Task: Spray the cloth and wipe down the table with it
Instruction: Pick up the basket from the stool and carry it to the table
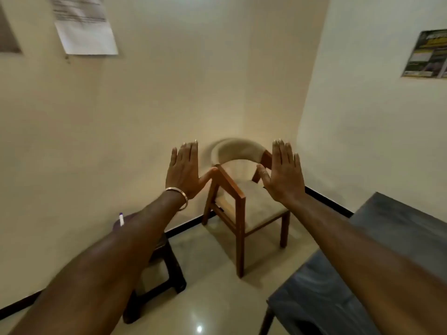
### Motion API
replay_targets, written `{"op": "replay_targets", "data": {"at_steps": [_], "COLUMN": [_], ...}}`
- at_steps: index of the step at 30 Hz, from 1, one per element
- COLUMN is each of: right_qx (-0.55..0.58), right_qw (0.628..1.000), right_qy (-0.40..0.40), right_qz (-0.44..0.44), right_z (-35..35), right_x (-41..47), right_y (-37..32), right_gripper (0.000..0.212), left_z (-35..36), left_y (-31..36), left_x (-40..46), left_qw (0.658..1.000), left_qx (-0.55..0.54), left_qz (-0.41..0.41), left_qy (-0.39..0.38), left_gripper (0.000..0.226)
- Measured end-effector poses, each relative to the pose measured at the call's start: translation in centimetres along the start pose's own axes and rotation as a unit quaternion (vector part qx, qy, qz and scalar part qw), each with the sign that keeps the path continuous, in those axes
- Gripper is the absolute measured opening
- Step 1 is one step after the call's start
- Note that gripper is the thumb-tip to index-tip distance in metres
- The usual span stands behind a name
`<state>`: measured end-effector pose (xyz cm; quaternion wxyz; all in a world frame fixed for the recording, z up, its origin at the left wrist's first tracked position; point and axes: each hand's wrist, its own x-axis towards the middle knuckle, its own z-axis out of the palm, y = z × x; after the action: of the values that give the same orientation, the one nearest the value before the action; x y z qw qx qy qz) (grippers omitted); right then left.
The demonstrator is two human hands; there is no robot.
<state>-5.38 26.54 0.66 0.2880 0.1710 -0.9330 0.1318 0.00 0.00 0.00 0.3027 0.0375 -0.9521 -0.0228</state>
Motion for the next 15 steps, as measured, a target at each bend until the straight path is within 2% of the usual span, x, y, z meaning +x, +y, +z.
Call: {"op": "replay_targets", "data": {"at_steps": [8, 15], "right_qx": [0.076, 0.072], "right_qw": [0.991, 0.973], "right_qy": [-0.110, -0.186], "right_qz": [-0.034, -0.113], "right_z": [9.6, 17.1], "right_x": [1.0, 3.1], "right_y": [-11.9, -20.8], "right_gripper": [0.076, 0.075], "left_z": [3.4, 5.5], "left_y": [-14.4, -23.8], "left_x": [-5.9, -9.4], "left_qw": [0.991, 0.964], "left_qx": [0.010, 0.017], "left_qz": [-0.129, -0.252], "left_qy": [-0.040, -0.089], "left_gripper": [0.091, 0.095]}}
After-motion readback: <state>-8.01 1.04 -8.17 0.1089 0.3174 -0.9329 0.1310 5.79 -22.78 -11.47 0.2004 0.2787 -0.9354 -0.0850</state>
